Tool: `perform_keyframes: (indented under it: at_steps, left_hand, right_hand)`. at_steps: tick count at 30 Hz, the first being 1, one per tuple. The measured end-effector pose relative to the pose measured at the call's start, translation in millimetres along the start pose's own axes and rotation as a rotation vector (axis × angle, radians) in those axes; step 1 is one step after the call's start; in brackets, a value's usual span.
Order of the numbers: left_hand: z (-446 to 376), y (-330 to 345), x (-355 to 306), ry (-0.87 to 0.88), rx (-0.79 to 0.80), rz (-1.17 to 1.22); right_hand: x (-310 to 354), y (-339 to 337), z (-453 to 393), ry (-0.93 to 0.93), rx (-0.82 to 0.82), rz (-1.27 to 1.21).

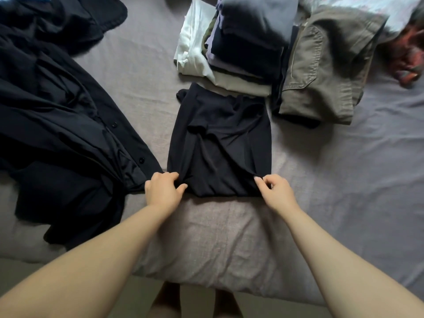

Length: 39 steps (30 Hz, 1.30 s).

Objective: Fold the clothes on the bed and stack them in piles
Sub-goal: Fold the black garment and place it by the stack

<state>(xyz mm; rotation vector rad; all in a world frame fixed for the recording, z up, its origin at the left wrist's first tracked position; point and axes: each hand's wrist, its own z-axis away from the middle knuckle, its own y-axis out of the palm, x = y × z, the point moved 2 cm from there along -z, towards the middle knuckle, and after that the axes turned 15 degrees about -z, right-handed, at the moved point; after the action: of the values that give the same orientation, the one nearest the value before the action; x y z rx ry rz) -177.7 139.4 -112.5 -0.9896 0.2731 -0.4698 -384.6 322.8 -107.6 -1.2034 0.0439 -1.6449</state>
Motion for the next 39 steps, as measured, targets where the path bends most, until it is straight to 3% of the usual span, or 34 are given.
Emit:
perform_keyframes:
  at_steps: [3, 8, 11, 15, 19, 22, 26, 30, 33, 36, 39]
  left_hand:
    - [10, 5, 22, -0.049, -0.053, 0.193]
    - [20, 16, 62, -0.139, -0.041, 0.360]
    - [29, 20, 70, -0.206, 0.010, 0.340]
    - [49, 25, 63, -0.065, 0.011, 0.223]
    - [45, 20, 49, -0.002, -0.131, 0.106]
    - [18, -1, 27, 0.068, -0.223, 0.252]
    - [-32, -25, -9, 0.147, -0.158, 0.305]
    - [-75, -19, -24, -0.011, -0.005, 0.298]
    - [-77, -14, -25, -0.090, -0.012, 0.401]
    - [-58, -20, -13, 0.123, -0.129, 0.317]
    - [-41, -23, 10, 0.518, -0.022, -0.067]
  right_hand:
    - [-6, -7, 14, -0.035, 0.104, 0.002]
    - [-20, -32, 27, 0.089, -0.021, -0.144]
    - [-29, -35, 30, 0.198, -0.018, -0.276]
    - [-44, -18, 36, 0.292, 0.112, -0.266]
    - [-50, -5, 36, 0.255, 0.083, -0.240]
    - [-35, -2, 25, 0.160, -0.020, -0.155]
    - [15, 1, -17, 0.078, -0.087, -0.274]
    - [55, 11, -77, 0.142, -0.040, -0.464]
    - [72, 20, -102, 0.161, -0.005, -0.434]
    - [76, 22, -110, 0.199, 0.000, -0.319]
    - [74, 8, -107, 0.353, -0.015, -0.534]
